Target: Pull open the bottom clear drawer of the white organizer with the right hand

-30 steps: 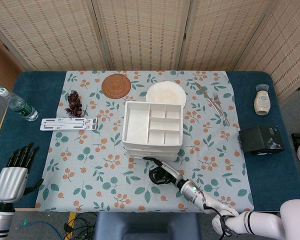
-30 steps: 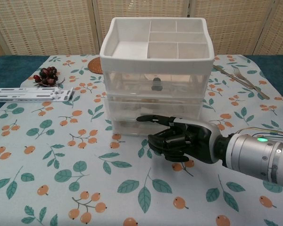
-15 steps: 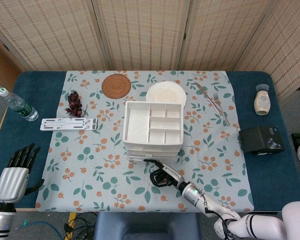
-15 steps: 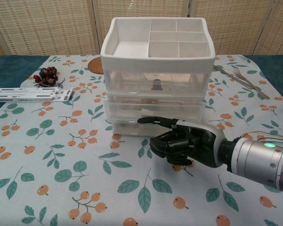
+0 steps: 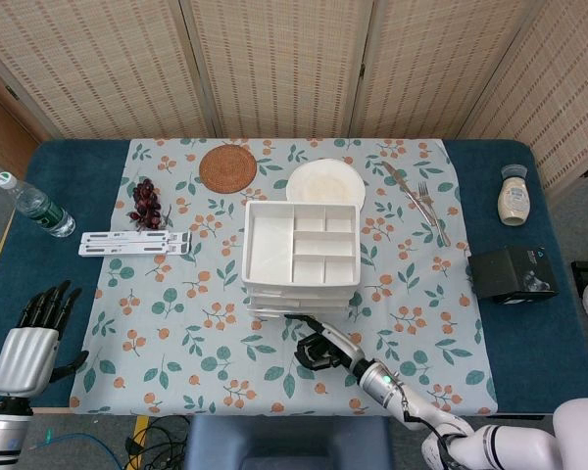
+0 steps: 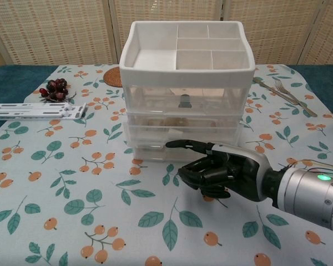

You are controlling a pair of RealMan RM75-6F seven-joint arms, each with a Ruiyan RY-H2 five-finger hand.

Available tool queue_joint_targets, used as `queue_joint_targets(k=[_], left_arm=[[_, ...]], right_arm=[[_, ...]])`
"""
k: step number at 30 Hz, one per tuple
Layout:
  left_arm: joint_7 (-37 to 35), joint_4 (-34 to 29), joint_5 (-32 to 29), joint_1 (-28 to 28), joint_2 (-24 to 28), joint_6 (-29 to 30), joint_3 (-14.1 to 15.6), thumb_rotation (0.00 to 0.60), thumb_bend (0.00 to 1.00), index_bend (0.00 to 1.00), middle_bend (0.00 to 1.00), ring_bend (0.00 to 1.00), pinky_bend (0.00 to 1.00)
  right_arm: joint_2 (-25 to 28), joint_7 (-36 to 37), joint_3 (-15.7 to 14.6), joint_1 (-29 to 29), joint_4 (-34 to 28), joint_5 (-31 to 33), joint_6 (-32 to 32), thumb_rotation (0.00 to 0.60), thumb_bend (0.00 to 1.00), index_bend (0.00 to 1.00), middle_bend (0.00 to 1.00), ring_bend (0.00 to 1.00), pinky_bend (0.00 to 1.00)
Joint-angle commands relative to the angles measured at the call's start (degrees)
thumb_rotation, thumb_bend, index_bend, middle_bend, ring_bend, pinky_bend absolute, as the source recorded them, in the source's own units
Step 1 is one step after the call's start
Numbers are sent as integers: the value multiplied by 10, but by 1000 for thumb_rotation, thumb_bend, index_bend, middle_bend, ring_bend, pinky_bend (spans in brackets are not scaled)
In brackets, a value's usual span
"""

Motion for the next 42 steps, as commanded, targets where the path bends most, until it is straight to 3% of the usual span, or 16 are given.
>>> queue_joint_targets(k=[1, 13, 23, 32, 42], left_arm=[[0, 0, 0, 0, 0, 0, 0, 600, 200, 25, 0, 53, 92], [0, 1, 4, -4, -4, -5, 1, 600, 200, 25, 0, 53, 92], [3, 1, 5, -11, -6, -12, -1, 600, 200, 25, 0, 54, 92], [8, -3, 6, -15, -7, -15, -2, 600, 200, 25, 0, 54, 92], [13, -5, 5, -20, -12, -22, -2, 600, 200, 25, 0, 54, 92]], right_arm=[[0, -2, -3, -2, 0, -3, 3, 600, 426, 76, 742, 951, 951], [32, -24, -39, -18, -32, -33, 23, 600, 456, 76, 741, 951, 951], [147, -193, -78, -38, -140, -76, 78, 600, 506, 76, 741, 951, 951], [242, -326, -65, -58, -238, -41, 122, 600, 555, 49, 774, 997, 988], [260, -365, -41, -46, -247, 33, 83, 600, 559, 28, 788, 1000, 1000]])
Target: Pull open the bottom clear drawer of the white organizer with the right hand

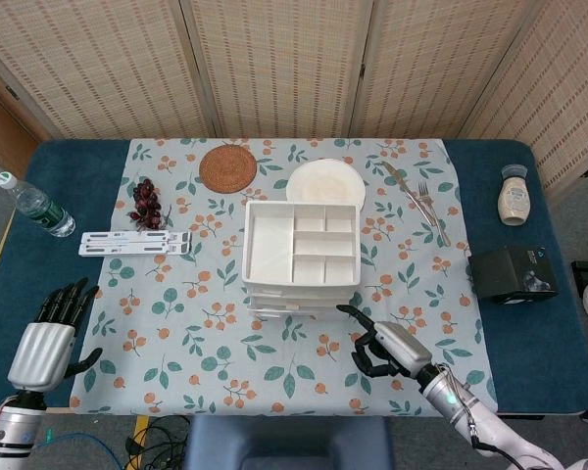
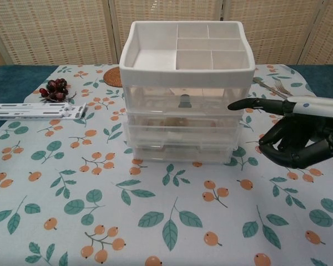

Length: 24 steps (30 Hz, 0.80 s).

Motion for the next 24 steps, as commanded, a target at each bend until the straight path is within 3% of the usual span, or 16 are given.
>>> queue_joint_targets(k=[1, 24], left_arm=[[1, 0, -1, -1, -1, -1, 0, 600, 200, 25, 0, 53, 93], [0, 0, -3, 1, 1, 2, 3, 600, 200, 25, 0, 54, 92]], right_arm=[[0, -6, 10, 11, 4, 20, -25, 600, 559, 28, 788, 1000, 1000], [-27, -11, 48, 58, 45, 89, -122, 600, 559, 28, 788, 1000, 1000]])
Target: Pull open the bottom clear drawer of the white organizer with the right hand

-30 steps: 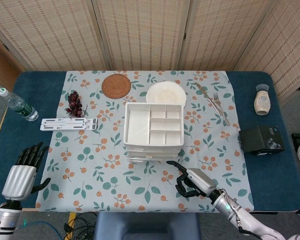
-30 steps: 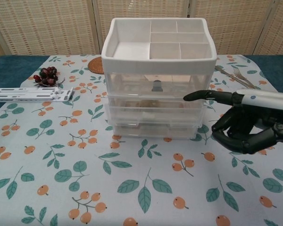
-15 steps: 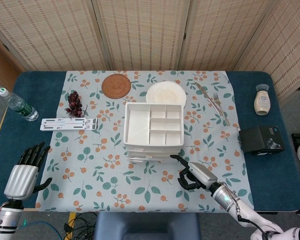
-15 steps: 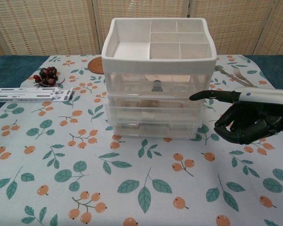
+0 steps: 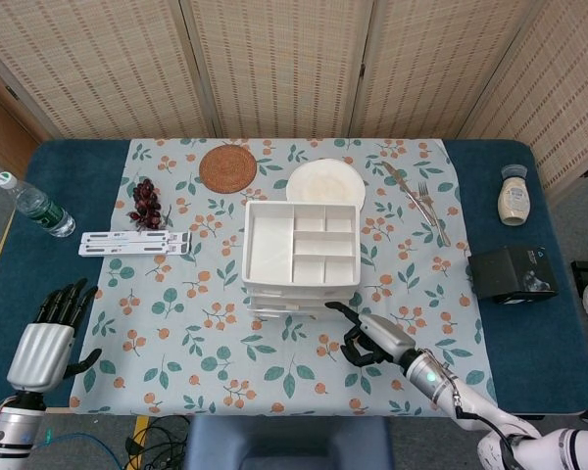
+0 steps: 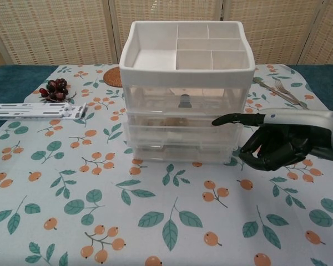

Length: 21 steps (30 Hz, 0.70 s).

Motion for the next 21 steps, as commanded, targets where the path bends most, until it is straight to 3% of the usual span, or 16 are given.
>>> queue_joint_targets(k=[1, 9, 21], left_arm=[[0, 0, -1, 0, 0, 0, 0, 600, 200, 25, 0, 54, 92], [3, -1, -2, 1, 1, 0, 1, 600, 200, 25, 0, 54, 92], [6, -4, -1, 3, 1, 2, 3, 600, 200, 25, 0, 54, 92]], right_arm=[[-1, 0, 2, 2, 1, 0, -4, 600, 559, 30, 788, 1000, 1000], [1, 2, -5, -2, -6, -19, -8, 600, 559, 103, 789, 1000, 1000], [8, 6, -17, -12, -22, -50, 0, 600, 559, 138, 790, 1000, 1000]])
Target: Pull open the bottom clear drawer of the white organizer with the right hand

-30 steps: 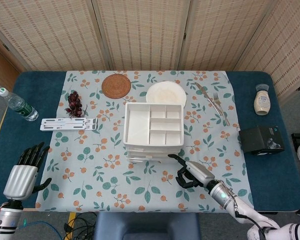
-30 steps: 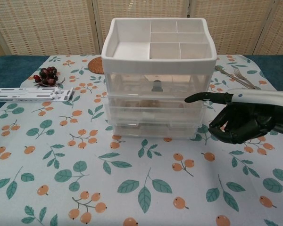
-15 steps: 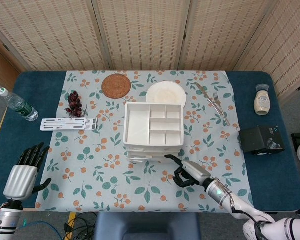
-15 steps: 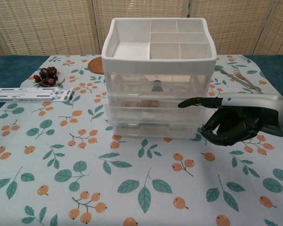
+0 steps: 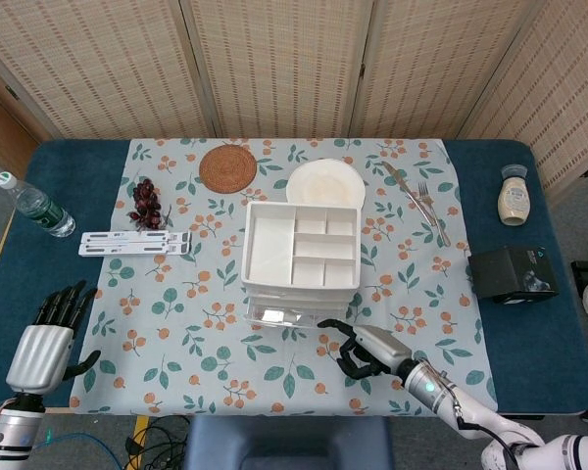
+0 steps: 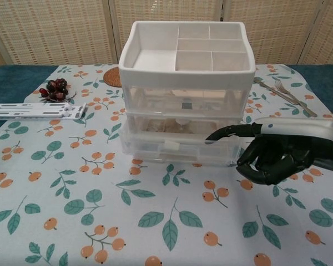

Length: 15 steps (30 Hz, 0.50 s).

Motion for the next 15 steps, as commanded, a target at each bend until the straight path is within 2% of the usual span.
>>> queue_joint_targets(k=[1, 15], left_arm=[[0, 0, 0, 0, 0, 0, 0, 600, 200, 25, 0, 54, 92], [3, -3, 1, 1, 0, 0, 1, 600, 200, 25, 0, 54, 92]], right_arm=[[2, 2, -3, -2, -3, -5, 2, 600, 560, 143, 791, 1000, 1000], [6, 11, -18, -8, -11, -33, 4, 600, 559, 191, 795, 1000, 1000]])
